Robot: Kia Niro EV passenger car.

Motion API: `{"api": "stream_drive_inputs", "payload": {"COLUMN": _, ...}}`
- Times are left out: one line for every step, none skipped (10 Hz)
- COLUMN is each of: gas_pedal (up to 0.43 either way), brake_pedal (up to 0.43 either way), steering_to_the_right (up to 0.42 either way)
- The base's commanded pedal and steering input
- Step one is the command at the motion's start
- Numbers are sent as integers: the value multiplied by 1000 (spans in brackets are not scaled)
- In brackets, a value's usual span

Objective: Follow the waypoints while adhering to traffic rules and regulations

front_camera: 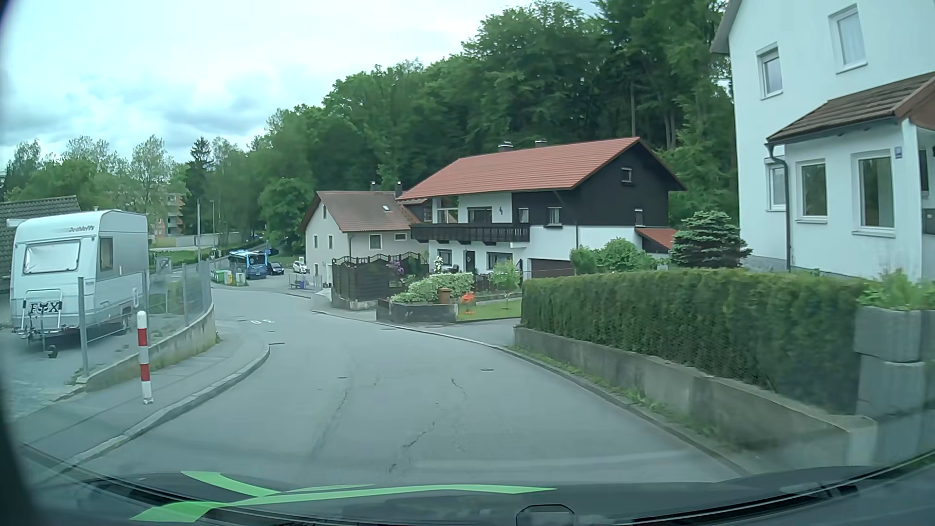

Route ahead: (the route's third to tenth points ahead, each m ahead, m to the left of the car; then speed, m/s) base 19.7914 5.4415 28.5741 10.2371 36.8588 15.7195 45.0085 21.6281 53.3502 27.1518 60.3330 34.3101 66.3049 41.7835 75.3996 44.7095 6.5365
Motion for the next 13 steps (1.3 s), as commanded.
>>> {"api": "stream_drive_inputs", "payload": {"gas_pedal": 0, "brake_pedal": 171, "steering_to_the_right": -85}}
{"api": "stream_drive_inputs", "payload": {"gas_pedal": 0, "brake_pedal": 171, "steering_to_the_right": -87}}
{"api": "stream_drive_inputs", "payload": {"gas_pedal": 0, "brake_pedal": 183, "steering_to_the_right": -88}}
{"api": "stream_drive_inputs", "payload": {"gas_pedal": 0, "brake_pedal": 165, "steering_to_the_right": -93}}
{"api": "stream_drive_inputs", "payload": {"gas_pedal": 0, "brake_pedal": 171, "steering_to_the_right": -100}}
{"api": "stream_drive_inputs", "payload": {"gas_pedal": 0, "brake_pedal": 183, "steering_to_the_right": -103}}
{"api": "stream_drive_inputs", "payload": {"gas_pedal": 0, "brake_pedal": 159, "steering_to_the_right": -103}}
{"api": "stream_drive_inputs", "payload": {"gas_pedal": 0, "brake_pedal": 165, "steering_to_the_right": -102}}
{"api": "stream_drive_inputs", "payload": {"gas_pedal": 0, "brake_pedal": 165, "steering_to_the_right": -102}}
{"api": "stream_drive_inputs", "payload": {"gas_pedal": 0, "brake_pedal": 165, "steering_to_the_right": -101}}
{"api": "stream_drive_inputs", "payload": {"gas_pedal": 0, "brake_pedal": 159, "steering_to_the_right": -102}}
{"api": "stream_drive_inputs", "payload": {"gas_pedal": 0, "brake_pedal": 159, "steering_to_the_right": -101}}
{"api": "stream_drive_inputs", "payload": {"gas_pedal": 0, "brake_pedal": 159, "steering_to_the_right": -101}}
